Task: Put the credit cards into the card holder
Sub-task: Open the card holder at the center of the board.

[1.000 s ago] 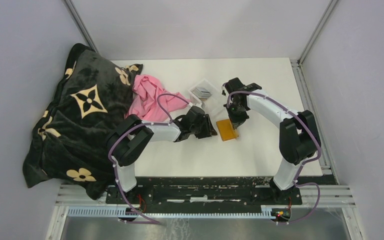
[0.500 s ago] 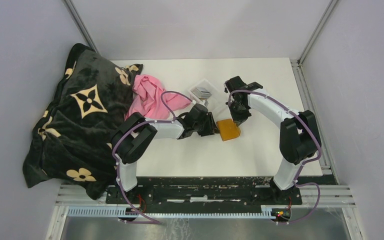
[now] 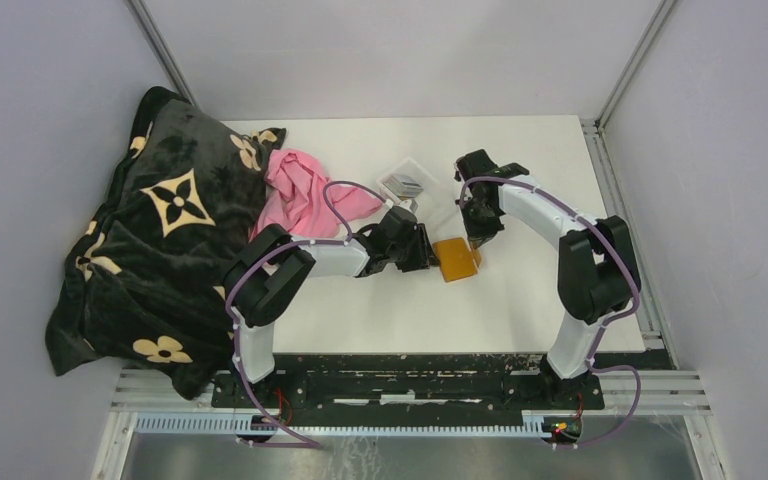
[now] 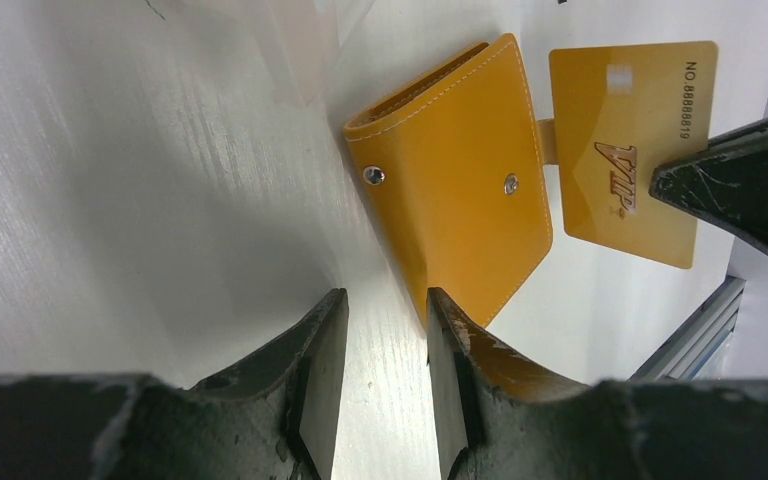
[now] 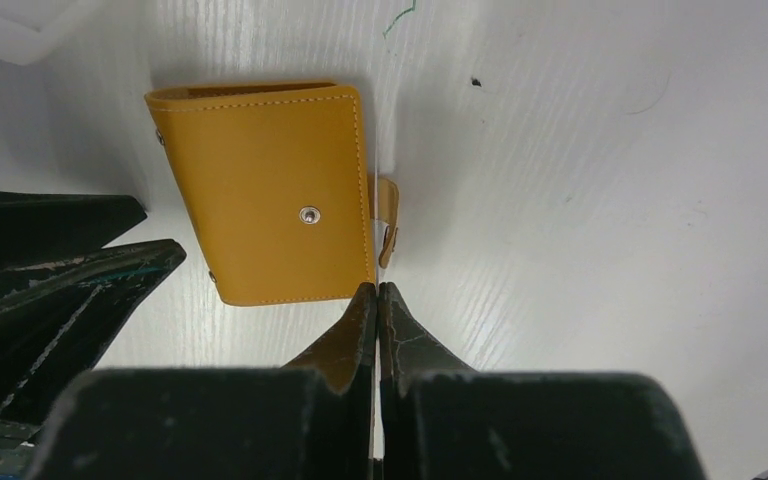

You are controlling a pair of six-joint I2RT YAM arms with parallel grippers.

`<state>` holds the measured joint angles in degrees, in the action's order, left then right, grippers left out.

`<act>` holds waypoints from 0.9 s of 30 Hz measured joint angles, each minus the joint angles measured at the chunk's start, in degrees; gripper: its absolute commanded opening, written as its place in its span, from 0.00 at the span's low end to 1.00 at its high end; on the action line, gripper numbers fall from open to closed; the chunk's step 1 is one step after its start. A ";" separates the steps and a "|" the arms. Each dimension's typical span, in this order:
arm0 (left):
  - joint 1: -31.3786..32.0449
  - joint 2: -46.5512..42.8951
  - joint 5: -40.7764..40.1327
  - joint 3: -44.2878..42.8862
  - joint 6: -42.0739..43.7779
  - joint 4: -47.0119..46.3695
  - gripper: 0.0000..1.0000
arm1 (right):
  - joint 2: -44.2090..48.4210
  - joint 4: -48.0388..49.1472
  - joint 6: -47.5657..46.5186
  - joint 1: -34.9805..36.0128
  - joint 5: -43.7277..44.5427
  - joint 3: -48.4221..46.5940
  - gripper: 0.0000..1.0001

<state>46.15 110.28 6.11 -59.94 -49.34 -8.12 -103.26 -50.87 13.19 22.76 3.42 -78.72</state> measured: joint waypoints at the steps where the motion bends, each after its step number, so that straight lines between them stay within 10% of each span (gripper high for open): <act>1: 0.00 0.02 0.00 0.00 0.02 0.00 0.43 | -0.22 0.31 0.20 -0.13 -0.28 0.07 0.01; 27: 0.00 0.11 0.02 -0.11 1.46 0.11 0.42 | 0.02 6.08 3.87 -2.82 -6.97 4.61 0.01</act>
<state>46.15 110.39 6.13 -60.05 -47.88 -8.01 -103.24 -44.80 17.06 19.94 -3.55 -74.11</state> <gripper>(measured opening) 0.425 0.015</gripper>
